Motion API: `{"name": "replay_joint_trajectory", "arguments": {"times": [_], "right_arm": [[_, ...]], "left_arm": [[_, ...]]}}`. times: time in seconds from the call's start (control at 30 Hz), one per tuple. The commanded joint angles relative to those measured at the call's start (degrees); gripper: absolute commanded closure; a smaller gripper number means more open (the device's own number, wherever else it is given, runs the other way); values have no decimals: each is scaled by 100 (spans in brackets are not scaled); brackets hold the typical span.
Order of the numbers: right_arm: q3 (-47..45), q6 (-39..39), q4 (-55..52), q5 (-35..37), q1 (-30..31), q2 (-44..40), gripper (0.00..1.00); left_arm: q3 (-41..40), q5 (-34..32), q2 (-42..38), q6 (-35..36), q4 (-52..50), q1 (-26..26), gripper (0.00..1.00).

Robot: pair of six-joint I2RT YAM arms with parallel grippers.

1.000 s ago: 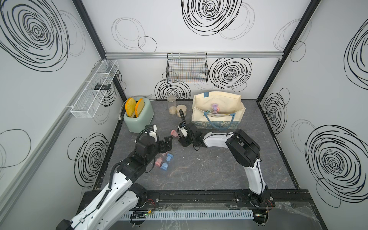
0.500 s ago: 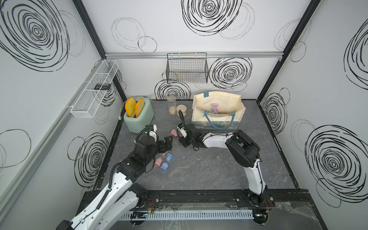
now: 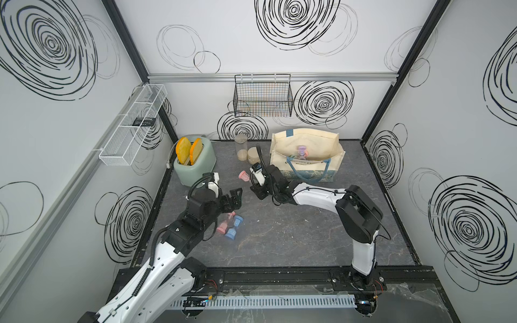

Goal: Put the hourglass into the canvas bag
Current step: Pick up the hourglass from the center of the board.

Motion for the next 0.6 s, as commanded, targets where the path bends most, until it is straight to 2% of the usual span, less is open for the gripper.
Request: {"name": "replay_joint_trajectory", "arguments": {"times": [0.0, 0.3, 0.57], "right_arm": [[-45, 105, -200, -1, -67, -548, 62], [-37, 276, -691, 236, -530, -1778, 65], [111, 329, -1338, 54, -1581, -2404, 65]], "left_arm": [[358, 36, -72, 93, 49, 50, 4], [781, 353, 103, 159, 155, 48, 4], [941, 735, 366, 165, 444, 19, 4]]}}
